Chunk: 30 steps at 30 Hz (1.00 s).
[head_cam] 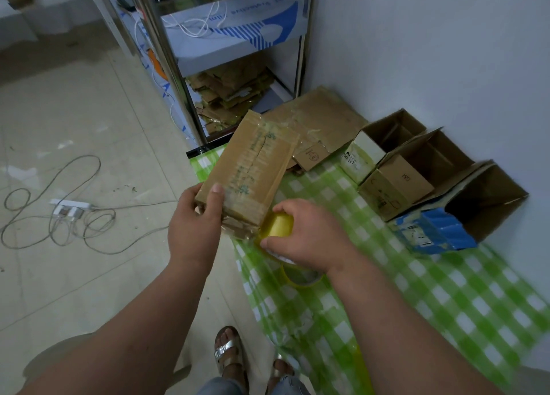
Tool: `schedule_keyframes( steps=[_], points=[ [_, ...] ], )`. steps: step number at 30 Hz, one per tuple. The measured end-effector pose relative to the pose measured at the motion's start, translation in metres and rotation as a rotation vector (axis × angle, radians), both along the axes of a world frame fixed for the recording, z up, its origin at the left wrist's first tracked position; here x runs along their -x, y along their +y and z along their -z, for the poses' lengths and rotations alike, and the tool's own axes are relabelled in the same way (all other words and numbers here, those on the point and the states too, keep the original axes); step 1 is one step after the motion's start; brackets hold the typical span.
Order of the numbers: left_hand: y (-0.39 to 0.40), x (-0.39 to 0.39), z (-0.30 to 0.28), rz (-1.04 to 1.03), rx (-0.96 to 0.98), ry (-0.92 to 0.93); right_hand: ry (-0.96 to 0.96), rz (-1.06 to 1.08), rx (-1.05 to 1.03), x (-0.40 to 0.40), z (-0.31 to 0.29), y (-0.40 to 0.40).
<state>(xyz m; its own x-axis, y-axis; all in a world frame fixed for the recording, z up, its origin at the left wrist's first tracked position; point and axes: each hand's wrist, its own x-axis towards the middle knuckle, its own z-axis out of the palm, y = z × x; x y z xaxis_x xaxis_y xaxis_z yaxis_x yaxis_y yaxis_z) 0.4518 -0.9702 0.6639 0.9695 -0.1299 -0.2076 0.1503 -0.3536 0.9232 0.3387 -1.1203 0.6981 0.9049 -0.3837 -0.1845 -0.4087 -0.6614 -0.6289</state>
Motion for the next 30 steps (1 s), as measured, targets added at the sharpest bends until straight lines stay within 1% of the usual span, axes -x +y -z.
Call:
schedule_keyframes(
  steps=[3, 6, 11, 14, 15, 17, 19, 20, 22, 24, 27, 30],
  points=[
    [-0.002, -0.004, -0.01, 0.002, 0.082, 0.005, -0.032, 0.03, -0.037, 0.003, -0.002, 0.009],
    [-0.018, -0.011, -0.02, 0.099, 0.117, 0.027, -0.076, 0.118, -0.079, 0.01, -0.005, 0.012],
    [-0.061, -0.03, -0.027, 0.348, 0.025, 0.09, -0.128, 0.294, -0.103, 0.02, -0.008, 0.009],
    [-0.084, -0.036, -0.03, 0.499, -0.04, 0.139, -0.1, 0.434, -0.159, 0.022, -0.006, 0.014],
    [-0.093, -0.037, -0.032, 0.527, -0.07, 0.142, -0.085, 0.476, -0.202, 0.021, -0.005, 0.015],
    [-0.107, -0.036, -0.035, 0.582, -0.117, 0.156, -0.079, 0.553, -0.373, 0.018, -0.003, 0.017],
    [-0.116, -0.033, -0.033, 0.665, -0.113, 0.199, -0.1, 0.591, -0.536, 0.015, 0.002, 0.018],
    [-0.116, -0.031, -0.03, 0.706, -0.094, 0.217, -0.101, 0.596, -0.583, 0.014, 0.005, 0.019],
    [-0.111, -0.025, -0.022, 0.765, -0.063, 0.214, -0.116, 0.615, -0.626, 0.013, 0.014, 0.02],
    [-0.107, -0.022, -0.013, 0.799, -0.103, 0.182, -0.164, 0.667, -0.669, 0.009, 0.019, 0.023],
    [-0.109, -0.022, -0.002, 0.792, -0.132, 0.142, -0.235, 0.829, -0.812, 0.003, 0.026, 0.029],
    [-0.113, -0.025, 0.005, 0.79, -0.18, 0.037, -0.236, 0.957, -0.885, 0.0, 0.035, 0.038]
  ],
)
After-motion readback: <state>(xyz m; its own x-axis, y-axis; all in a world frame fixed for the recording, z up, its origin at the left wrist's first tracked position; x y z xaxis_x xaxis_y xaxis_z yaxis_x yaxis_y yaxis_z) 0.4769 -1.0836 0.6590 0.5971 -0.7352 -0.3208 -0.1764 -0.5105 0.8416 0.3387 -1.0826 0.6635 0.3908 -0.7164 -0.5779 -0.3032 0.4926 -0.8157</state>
